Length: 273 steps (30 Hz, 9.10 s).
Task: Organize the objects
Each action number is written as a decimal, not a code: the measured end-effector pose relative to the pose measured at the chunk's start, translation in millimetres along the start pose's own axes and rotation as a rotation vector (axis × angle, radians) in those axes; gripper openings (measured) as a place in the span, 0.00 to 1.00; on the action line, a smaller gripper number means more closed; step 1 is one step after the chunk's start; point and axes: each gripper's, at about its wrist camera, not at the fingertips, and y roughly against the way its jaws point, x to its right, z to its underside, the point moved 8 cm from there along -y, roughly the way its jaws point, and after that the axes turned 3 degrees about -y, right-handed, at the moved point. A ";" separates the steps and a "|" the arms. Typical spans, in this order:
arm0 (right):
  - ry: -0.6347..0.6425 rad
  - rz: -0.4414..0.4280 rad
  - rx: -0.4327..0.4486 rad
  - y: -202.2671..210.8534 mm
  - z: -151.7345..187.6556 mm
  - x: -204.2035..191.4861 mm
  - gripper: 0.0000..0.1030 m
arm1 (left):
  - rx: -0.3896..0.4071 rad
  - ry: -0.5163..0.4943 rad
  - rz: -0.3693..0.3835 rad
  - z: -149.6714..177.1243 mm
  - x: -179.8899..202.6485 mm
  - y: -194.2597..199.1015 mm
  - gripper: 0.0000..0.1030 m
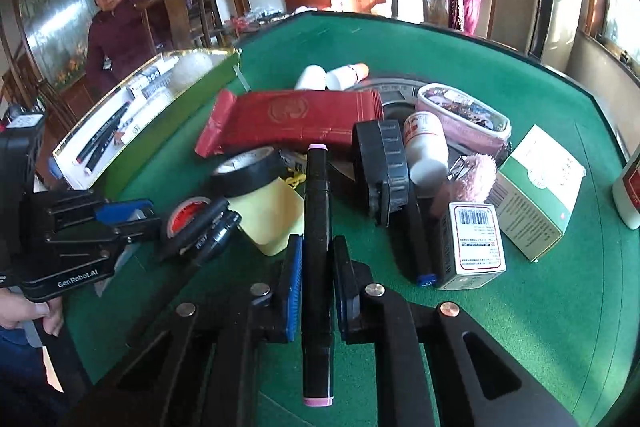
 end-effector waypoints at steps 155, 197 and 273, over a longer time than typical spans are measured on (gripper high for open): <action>-0.119 -0.486 0.029 30.2 33.3 -23.7 0.14 | -0.096 -0.031 0.161 -45.3 52.1 -2.1 0.38; -0.126 0.019 -0.083 -40.3 21.8 -75.4 0.55 | -0.002 -0.012 0.196 39.1 -9.0 27.9 0.13; -0.045 -0.480 0.070 -20.9 -101.5 -237.7 0.07 | 0.266 0.311 -0.004 4.9 -224.1 131.4 0.11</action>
